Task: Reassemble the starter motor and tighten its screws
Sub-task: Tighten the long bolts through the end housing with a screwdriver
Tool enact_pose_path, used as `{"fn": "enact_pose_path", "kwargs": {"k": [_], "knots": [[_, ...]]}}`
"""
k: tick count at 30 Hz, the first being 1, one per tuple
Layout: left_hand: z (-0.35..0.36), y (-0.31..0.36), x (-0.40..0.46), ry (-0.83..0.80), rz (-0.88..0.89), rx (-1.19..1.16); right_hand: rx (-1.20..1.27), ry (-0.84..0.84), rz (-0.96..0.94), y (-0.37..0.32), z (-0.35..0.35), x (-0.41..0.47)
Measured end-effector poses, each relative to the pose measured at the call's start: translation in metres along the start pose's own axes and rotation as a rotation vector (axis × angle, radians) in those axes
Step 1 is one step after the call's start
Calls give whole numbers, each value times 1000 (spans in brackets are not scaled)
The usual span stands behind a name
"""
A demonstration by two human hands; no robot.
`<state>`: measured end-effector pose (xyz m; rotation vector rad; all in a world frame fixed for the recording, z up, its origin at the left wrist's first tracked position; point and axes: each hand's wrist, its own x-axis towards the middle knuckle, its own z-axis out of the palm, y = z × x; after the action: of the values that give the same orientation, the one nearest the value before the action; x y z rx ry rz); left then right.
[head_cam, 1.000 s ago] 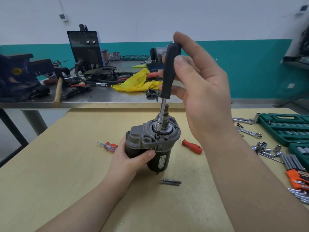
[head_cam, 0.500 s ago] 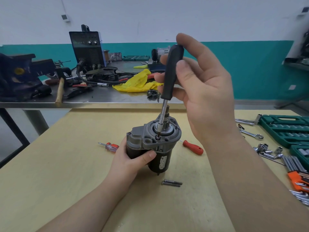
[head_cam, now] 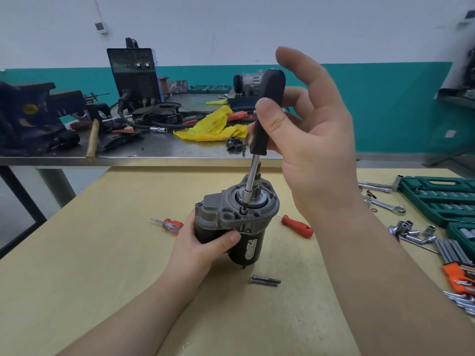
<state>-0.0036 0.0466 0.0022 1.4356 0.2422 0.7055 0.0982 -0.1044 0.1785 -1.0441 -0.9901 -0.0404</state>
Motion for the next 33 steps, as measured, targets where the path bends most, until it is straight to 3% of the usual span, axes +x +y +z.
{"fn": "enact_pose_path", "kwargs": {"k": [6, 12, 17, 23, 28, 33], "knots": [[-1, 0, 0, -6, -1, -7, 132, -23, 86, 1, -3, 0], [3, 2, -1, -17, 4, -33, -8, 11, -12, 1, -2, 1], [2, 2, -1, -15, 11, -33, 132, -19, 66, -1, -4, 0], [1, 2, -1, -19, 8, -27, -12, 3, -43, -1, -1, 0], [1, 2, -1, -19, -5, -9, 140, -21, 24, 3, -3, 0], [-1, 1, 0, -14, -9, 0, 14, -33, -28, 1, 0, -2]]}}
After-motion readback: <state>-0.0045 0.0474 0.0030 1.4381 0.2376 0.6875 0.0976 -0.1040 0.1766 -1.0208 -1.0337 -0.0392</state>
